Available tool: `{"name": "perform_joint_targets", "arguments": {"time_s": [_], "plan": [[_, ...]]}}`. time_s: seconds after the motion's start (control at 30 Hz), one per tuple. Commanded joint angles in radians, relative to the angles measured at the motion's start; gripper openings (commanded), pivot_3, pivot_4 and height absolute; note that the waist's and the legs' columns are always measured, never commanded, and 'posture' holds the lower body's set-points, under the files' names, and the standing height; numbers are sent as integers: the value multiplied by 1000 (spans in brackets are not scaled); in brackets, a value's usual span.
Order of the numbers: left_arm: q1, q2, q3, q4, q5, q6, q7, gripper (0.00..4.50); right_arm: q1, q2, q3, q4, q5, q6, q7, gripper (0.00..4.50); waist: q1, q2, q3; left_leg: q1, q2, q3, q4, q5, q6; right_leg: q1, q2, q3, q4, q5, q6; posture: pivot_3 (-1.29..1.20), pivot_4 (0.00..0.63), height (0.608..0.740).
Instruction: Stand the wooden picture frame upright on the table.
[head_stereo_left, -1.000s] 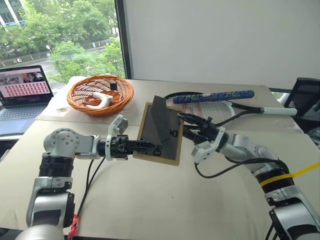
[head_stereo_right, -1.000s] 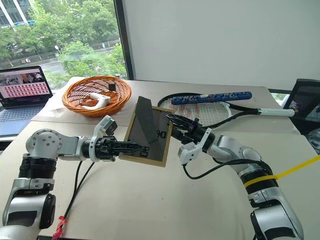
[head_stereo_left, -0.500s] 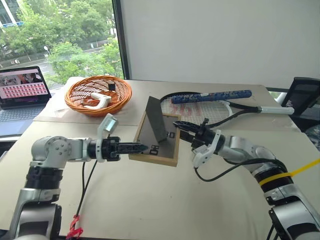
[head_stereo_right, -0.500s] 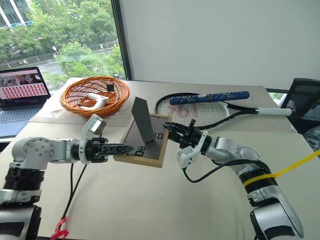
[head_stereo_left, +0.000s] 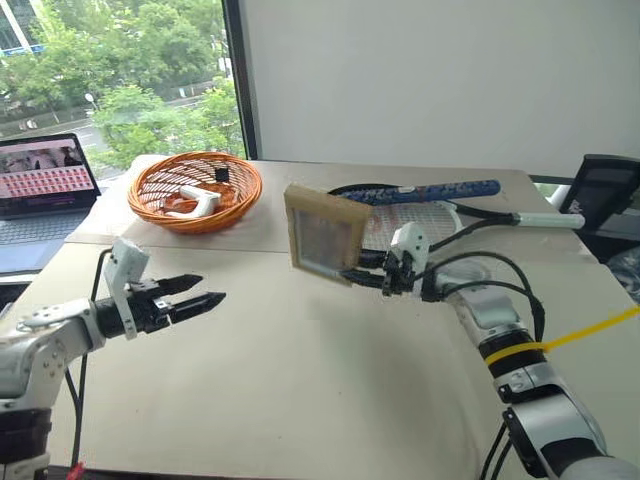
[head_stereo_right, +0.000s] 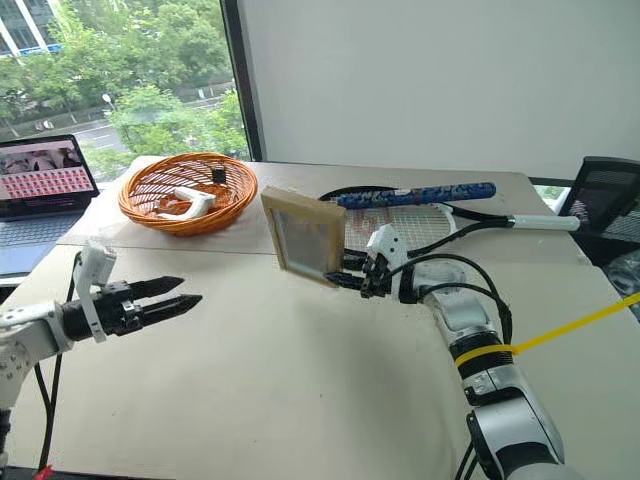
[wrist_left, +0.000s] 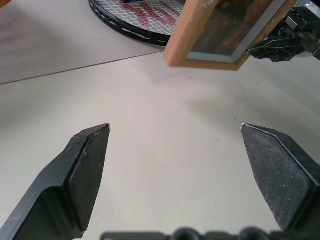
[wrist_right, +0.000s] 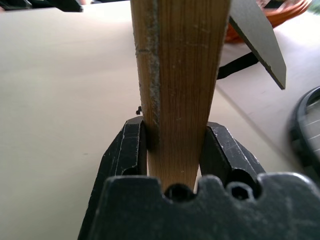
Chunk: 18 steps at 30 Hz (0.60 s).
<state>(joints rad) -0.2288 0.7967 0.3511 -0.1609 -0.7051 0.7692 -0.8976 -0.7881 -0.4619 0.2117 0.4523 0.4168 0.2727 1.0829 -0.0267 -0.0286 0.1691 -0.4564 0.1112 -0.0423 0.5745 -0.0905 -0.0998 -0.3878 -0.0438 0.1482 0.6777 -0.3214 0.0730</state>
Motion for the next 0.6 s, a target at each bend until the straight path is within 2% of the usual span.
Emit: {"name": "perform_joint_targets", "arguments": {"time_s": [0.03, 0.17, 0.37, 0.6], "plan": [[13, -20, 47, -73, 0, -33, 67, 4500, -61, 28, -36, 4, 45, 149, 54, 1199, 3, 0, 0, 0, 0, 0, 0, 0, 0, -1, 0, 0, 1, 0, 0, 0, 150, 724], [46, -28, 73, -110, -22, -28, 88, 4500, -93, 52, -30, 76, 13, 237, 72, 1199, 6, 0, 0, 0, 0, 0, 0, 0, 0, -1, 0, 0, 0, 0, 0, 0, 150, 724], [94, -25, 68, -145, -8, -33, 99, 4500, -114, 86, -10, 233, -55, 230, 112, 1197, 4, 0, 0, 0, 0, 0, 0, 0, 0, -1, 0, 0, 0, 0, 0, 0, 150, 724], [95, -37, 61, -154, -15, -31, 113, 4500, -66, 107, 6, 192, -67, 282, 184, 1197, -2, 0, 0, 0, 0, 0, 0, 0, 0, -1, 0, 0, 1, 0, 0, 0, 150, 724]]}}
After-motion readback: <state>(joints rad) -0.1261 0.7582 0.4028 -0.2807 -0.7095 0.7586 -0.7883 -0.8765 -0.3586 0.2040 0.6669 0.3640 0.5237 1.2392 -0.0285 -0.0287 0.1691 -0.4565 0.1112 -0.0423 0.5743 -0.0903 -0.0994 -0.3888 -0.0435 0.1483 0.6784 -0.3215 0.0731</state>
